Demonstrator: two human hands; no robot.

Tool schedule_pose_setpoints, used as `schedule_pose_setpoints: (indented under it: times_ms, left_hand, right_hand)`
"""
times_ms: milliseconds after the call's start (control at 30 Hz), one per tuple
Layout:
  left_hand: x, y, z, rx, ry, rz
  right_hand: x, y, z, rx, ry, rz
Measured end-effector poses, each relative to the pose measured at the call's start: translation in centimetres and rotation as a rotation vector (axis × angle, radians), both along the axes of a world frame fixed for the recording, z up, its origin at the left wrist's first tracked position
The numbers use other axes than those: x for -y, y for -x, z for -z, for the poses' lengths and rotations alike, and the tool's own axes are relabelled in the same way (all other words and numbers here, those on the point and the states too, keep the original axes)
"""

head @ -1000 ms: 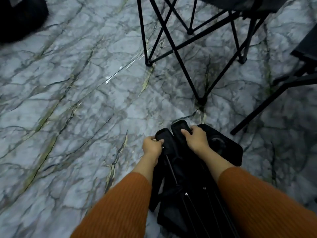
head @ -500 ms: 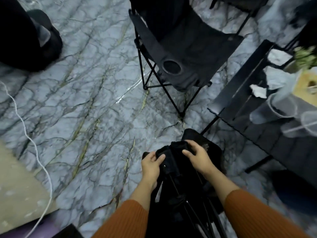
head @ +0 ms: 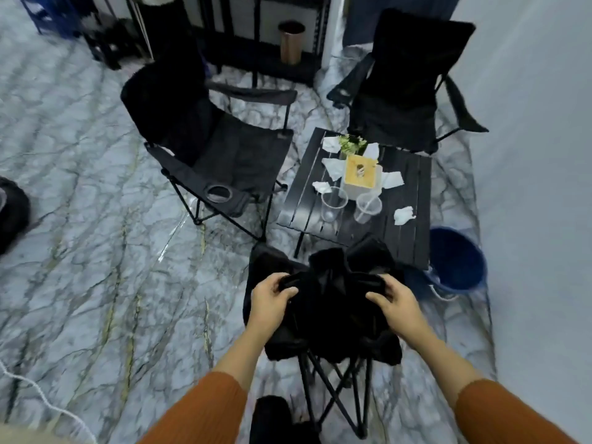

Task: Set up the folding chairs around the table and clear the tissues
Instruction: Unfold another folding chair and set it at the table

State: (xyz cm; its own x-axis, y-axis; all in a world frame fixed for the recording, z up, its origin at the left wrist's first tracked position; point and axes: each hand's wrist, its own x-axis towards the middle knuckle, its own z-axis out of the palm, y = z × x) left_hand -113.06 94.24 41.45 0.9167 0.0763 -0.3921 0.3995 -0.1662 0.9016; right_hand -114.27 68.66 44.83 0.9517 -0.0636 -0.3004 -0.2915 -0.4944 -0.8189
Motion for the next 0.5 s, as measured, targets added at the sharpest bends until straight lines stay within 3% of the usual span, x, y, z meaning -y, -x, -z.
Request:
schedule_pose_setpoints:
  times_ms: [267, 500]
  left_hand:
    - [-7.5, 0.5, -9.4, 0.248, -0.217, 0.119]
    - [-12.6, 5.7, -8.7, 0.263, -0.323, 0.285]
  right_hand:
    - [8.6, 7.8, -7.2, 0.180, -0.094, 0.354]
    - [7.7, 16.2, -6.5, 0.135, 0.016, 0.360]
